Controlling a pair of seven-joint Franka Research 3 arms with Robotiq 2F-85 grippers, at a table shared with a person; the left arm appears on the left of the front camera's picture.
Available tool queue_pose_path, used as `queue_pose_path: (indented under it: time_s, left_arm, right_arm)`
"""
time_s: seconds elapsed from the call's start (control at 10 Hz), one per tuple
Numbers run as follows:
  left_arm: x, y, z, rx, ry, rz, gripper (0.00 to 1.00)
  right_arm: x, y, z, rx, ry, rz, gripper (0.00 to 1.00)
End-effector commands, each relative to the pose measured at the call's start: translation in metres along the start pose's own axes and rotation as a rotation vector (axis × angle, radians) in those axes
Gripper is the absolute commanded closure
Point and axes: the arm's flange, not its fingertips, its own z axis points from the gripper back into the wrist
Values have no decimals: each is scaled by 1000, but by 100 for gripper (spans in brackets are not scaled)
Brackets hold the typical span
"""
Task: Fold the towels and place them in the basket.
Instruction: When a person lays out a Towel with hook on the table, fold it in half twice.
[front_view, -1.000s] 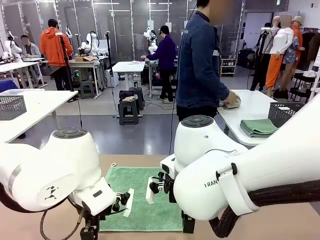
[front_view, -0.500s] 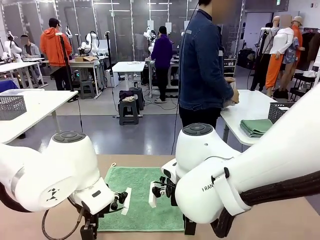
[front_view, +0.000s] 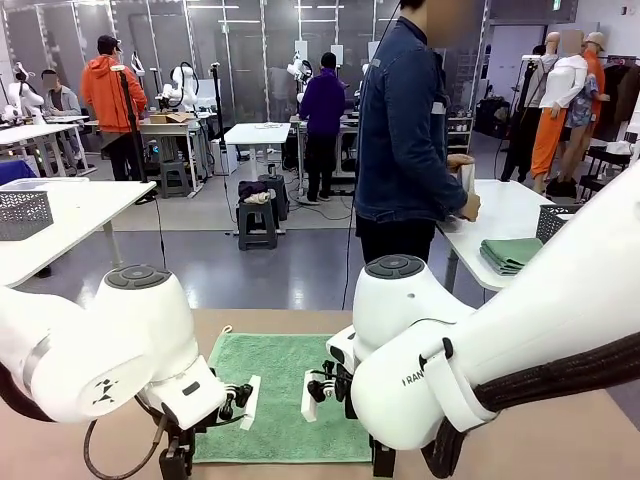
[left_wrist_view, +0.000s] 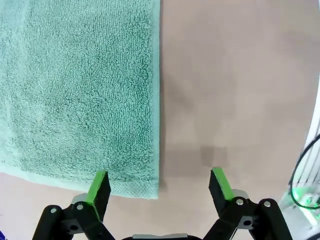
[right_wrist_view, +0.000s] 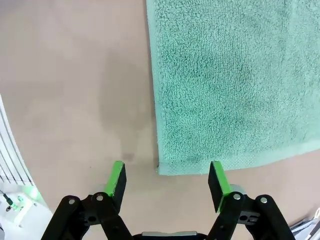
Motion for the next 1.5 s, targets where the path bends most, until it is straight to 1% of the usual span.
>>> queue_pose_path:
  time_s: [0.0,0.4,0.5,0.6,0.7,1.2,1.3,1.4]
  left_arm:
    - [-35,-47,-12,41,3,0,0]
    - [-36,-43,-14,54,-3,-18,0]
    - [-36,-42,-13,75,16,-31,10]
    - [-37,-43,-12,77,2,-25,20]
    - [-37,-43,-11,77,-4,-12,16]
    - [-39,-41,-14,99,13,-3,16]
    - [-39,-41,-14,102,18,-6,18]
    - [-40,-40,-15,106,25,-7,26]
  right_arm:
    - [2,2,-4,20,11,-21,17]
    - [4,0,-10,30,-2,-19,17]
    - [4,-1,-11,32,0,-26,33]
    - [4,-1,-11,28,-6,-25,37]
    - [4,0,-10,22,-4,-27,37]
    - [5,-3,-10,-18,-7,-35,37]
    - [5,-4,-10,-19,-7,-34,37]
    - [5,-4,-11,-17,-8,-34,37]
